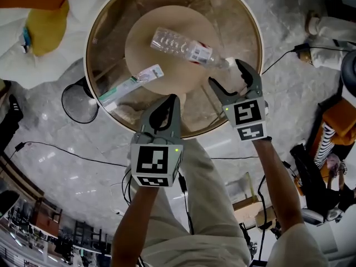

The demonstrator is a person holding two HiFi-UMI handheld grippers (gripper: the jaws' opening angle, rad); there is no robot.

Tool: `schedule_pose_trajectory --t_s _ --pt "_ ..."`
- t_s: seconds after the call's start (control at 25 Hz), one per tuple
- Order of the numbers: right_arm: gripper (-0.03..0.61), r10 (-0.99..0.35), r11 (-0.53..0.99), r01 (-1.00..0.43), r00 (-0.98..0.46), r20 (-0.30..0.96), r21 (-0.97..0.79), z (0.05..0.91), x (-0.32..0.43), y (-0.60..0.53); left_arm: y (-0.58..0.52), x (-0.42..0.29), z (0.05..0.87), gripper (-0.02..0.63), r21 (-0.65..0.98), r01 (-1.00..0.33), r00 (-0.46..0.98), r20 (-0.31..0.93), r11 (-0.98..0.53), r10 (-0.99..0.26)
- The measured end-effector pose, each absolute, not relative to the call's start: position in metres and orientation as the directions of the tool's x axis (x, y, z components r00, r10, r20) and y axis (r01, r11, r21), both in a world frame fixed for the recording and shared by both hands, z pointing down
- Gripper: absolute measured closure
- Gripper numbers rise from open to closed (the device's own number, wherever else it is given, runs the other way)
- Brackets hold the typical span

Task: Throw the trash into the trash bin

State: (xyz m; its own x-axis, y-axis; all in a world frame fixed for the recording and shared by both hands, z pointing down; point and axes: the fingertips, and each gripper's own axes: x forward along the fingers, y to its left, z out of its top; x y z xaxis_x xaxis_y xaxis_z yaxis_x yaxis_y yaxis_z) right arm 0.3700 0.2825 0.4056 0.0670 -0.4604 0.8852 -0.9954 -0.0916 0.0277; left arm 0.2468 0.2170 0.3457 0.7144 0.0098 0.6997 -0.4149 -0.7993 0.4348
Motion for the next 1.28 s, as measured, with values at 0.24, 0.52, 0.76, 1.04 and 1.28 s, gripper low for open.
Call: schedule_pose_trajectory --t_s 0.24,0.52,0.76,1.04,1.28 --pt "0.224 -0.413 0.055 -0.998 0.004 0.911 0.030 0.424 0.372 0.285 0.223 0.255 0.348 0.612 0.428 -0.410 0.704 0.710 -0.805 0.019" --pt "0.252 -0.384 0.179 -0.981 -0.002 0.923 0.072 0.439 0.377 0.283 0.227 0.263 0.352 0.612 0.420 -0.404 0.695 0.719 -0.813 0.025" --pt "0.329 -0.368 0.247 -0.965 -0.007 0.930 0.091 0.448 0.380 0.285 0.235 0.268 0.351 0.612 0.424 -0.390 0.697 0.716 -0.818 0.038" --pt "0.414 -0.365 0.258 -0.961 0.000 0.931 0.102 0.450 0.384 0.286 0.236 0.266 0.349 0.612 0.423 -0.388 0.701 0.712 -0.819 0.035" --pt "0.416 -0.384 0.227 -0.969 -0.001 0.923 0.094 0.444 0.378 0.282 0.229 0.256 0.349 0.612 0.423 -0.399 0.702 0.711 -0.814 0.026"
